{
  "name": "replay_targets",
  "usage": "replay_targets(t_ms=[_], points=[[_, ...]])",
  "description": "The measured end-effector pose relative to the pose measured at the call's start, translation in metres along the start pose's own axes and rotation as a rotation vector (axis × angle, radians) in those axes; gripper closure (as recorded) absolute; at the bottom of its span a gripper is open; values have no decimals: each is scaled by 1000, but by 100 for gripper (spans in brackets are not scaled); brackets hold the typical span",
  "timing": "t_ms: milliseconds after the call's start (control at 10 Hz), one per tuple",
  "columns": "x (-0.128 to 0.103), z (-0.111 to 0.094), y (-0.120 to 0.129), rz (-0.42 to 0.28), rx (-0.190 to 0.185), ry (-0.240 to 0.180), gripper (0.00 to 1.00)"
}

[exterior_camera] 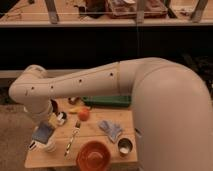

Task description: Place sponge in paper cup

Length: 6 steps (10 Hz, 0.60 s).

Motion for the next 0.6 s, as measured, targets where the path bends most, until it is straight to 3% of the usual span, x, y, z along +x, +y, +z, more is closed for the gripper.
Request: replay_targets(t_ms=[300,600], points=[[-1,25,-9,-10,-16,-12,99],[0,37,-11,-12,-37,-14,77]])
